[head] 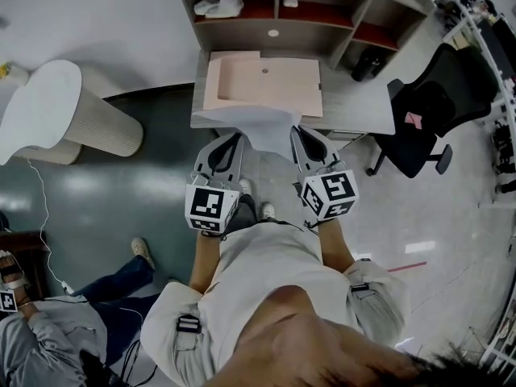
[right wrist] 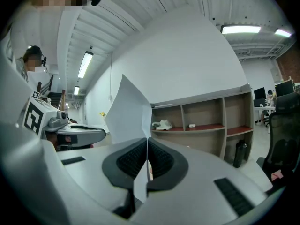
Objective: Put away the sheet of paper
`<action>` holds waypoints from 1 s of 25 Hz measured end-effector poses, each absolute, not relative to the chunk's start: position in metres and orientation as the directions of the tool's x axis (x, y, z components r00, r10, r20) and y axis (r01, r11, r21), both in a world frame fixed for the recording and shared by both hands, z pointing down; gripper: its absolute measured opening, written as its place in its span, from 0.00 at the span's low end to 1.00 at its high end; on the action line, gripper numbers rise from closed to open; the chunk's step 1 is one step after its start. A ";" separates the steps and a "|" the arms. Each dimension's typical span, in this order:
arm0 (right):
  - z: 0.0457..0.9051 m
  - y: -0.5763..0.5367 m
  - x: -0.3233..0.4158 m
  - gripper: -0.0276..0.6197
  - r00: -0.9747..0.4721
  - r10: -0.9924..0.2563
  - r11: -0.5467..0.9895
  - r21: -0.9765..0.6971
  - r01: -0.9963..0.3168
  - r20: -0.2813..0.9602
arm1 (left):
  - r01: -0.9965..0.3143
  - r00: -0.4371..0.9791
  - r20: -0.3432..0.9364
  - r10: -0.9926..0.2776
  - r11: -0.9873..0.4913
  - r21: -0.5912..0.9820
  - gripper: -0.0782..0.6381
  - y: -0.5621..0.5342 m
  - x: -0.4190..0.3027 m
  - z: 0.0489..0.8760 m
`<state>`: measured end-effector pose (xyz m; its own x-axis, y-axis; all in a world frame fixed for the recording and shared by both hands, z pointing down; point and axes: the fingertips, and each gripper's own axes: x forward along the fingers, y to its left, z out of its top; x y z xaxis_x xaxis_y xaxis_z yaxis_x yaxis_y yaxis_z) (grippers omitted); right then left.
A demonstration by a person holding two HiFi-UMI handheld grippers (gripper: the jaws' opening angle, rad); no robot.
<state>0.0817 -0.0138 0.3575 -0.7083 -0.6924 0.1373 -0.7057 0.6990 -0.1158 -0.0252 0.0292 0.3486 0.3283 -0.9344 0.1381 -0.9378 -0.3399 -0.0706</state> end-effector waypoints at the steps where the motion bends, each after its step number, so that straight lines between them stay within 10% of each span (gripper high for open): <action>1: 0.358 -0.017 0.081 0.07 -0.709 -0.692 0.699 -0.117 -0.705 0.139 | -0.937 0.329 0.142 -0.934 -0.341 -0.070 0.14 0.026 -0.026 0.350; 25: 0.347 -0.119 0.038 0.07 -0.621 -0.772 0.618 -0.069 -0.783 0.134 | -0.898 0.431 0.089 -0.898 -0.436 -0.057 0.14 -0.093 -0.075 0.338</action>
<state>0.0382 -0.1191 0.3466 -0.6210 -0.7722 0.1343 -0.7832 0.6179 -0.0690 -0.0750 -0.0932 0.3383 0.4308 -0.8981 0.0886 -0.8979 -0.4364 -0.0574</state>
